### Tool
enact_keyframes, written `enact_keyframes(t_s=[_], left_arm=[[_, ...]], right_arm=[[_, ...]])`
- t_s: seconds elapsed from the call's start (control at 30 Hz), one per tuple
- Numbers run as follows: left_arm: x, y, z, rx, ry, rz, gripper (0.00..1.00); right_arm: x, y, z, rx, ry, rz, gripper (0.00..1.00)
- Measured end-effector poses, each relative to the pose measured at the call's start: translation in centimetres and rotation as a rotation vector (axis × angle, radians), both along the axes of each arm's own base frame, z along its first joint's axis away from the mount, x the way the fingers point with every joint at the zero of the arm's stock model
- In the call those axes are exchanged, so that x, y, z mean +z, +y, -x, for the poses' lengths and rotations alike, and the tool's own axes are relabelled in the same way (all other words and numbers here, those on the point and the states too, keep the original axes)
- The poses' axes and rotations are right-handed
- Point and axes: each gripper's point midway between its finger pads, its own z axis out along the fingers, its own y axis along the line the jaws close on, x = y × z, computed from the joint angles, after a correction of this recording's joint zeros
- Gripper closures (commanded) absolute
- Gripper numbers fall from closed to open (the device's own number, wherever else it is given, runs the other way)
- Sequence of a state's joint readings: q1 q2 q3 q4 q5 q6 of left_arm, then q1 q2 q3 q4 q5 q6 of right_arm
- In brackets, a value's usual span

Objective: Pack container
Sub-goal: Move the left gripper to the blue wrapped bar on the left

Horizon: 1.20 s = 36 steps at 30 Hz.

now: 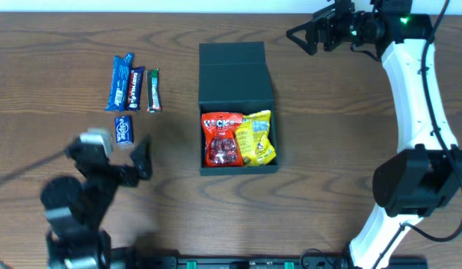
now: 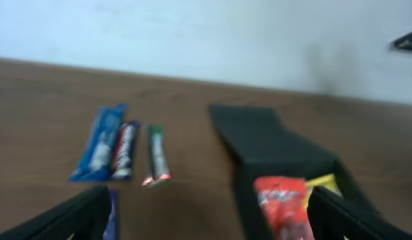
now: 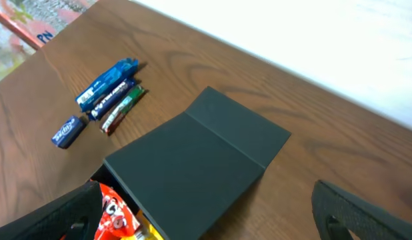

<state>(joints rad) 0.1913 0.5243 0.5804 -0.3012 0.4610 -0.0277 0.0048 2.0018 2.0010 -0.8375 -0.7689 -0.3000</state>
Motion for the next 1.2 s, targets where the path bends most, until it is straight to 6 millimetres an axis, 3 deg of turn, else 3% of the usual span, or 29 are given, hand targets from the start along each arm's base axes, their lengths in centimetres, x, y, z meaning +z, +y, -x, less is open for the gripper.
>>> enact_keyframes(t_s=[0.13, 0.27, 0.37, 0.47, 0.6, 0.7, 1.0, 1.2], left_arm=[[-0.1, 2.3, -3.1, 0.032, 0.135, -0.045, 0.05], [0.2, 4.0, -7.7, 0.018, 0.222, -0.082, 0.05], [0.6, 4.8, -10.5, 0.010, 0.232, -0.100, 0.05], [2.4, 5.6, -13.8, 0.014, 0.150, -0.113, 0.05], [5.4, 5.5, -15.7, 0.001, 0.012, -0.104, 0.05], [5.9, 5.4, -16.3, -0.012, 0.013, -0.088, 0.05], [0.6, 6.4, -20.5, -0.057, 0.349, -0.032, 0.05], [-1.0, 8.4, -23.3, -0.033, 0.491, -0.082, 0.05]], right_arm=[[-0.2, 0.1, 0.3, 0.003, 0.016, -0.001, 0.01], [-0.5, 0.2, 0.6, 0.004, 0.040, -0.001, 0.01], [-0.8, 0.2, 1.1, 0.004, 0.067, -0.001, 0.01], [-1.2, 0.2, 1.5, 0.004, 0.098, -0.001, 0.01], [-1.3, 0.2, 1.7, 0.004, 0.108, -0.001, 0.01], [-1.3, 0.2, 1.7, 0.004, 0.109, -0.001, 0.01], [-1.3, 0.2, 1.7, 0.004, 0.109, -0.001, 0.01], [-1.4, 0.2, 1.8, 0.002, 0.115, -0.002, 0.01]])
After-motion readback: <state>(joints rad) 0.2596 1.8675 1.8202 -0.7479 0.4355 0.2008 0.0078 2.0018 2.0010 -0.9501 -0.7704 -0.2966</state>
